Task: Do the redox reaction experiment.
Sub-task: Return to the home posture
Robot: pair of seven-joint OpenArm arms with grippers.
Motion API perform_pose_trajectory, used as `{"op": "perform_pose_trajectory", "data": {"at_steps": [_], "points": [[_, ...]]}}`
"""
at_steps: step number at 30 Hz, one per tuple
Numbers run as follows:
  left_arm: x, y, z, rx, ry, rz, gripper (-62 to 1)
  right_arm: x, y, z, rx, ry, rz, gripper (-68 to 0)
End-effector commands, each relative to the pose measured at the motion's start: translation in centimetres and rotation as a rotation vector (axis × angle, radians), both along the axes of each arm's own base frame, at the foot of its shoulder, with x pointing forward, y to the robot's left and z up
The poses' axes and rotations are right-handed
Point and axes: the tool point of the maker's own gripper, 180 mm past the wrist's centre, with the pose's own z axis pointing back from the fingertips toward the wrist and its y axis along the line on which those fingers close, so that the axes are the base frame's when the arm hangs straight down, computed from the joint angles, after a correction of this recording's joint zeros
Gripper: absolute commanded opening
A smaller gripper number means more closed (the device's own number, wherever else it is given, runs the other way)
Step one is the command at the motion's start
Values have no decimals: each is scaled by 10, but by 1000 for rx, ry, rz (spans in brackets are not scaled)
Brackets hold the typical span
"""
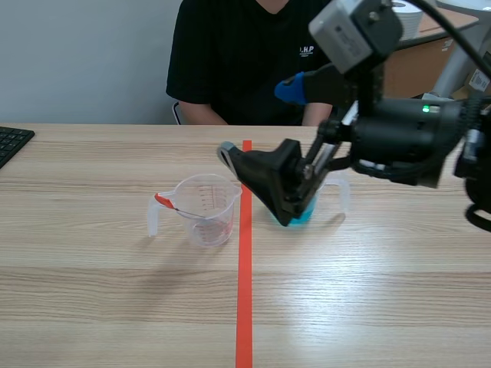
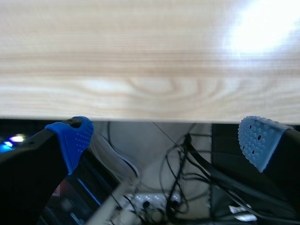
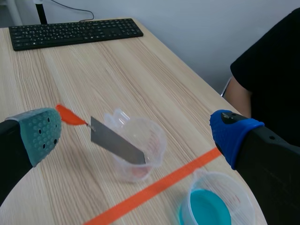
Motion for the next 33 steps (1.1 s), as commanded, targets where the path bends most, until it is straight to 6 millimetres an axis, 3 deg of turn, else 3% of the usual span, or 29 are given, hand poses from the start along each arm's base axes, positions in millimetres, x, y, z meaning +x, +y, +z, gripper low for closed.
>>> {"op": "perform_pose_trajectory", "data": {"at_steps": [1, 4, 7, 14, 20, 24, 33], "points": [[16, 2, 18, 29, -55, -38, 14, -4, -9, 4, -6, -11, -10, -8], [41, 4, 45, 63, -145, -73, 14, -20, -23, 1, -42, 3, -36, -8], [70, -9, 76, 83, -243, -149, 14, -33, -34, -2, -63, 26, -57, -8], [141, -63, 145, 63, -446, -415, 14, -68, -38, -12, -74, 116, -52, -8], [175, -113, 196, 16, -589, -598, 14, -74, -38, -15, -79, 136, -49, -8], [188, -133, 209, -11, -648, -643, 14, -74, -38, -18, -93, 145, -50, -8], [193, -170, 202, -94, -652, -701, 14, -74, -39, -19, -99, 149, -51, -8]]}}
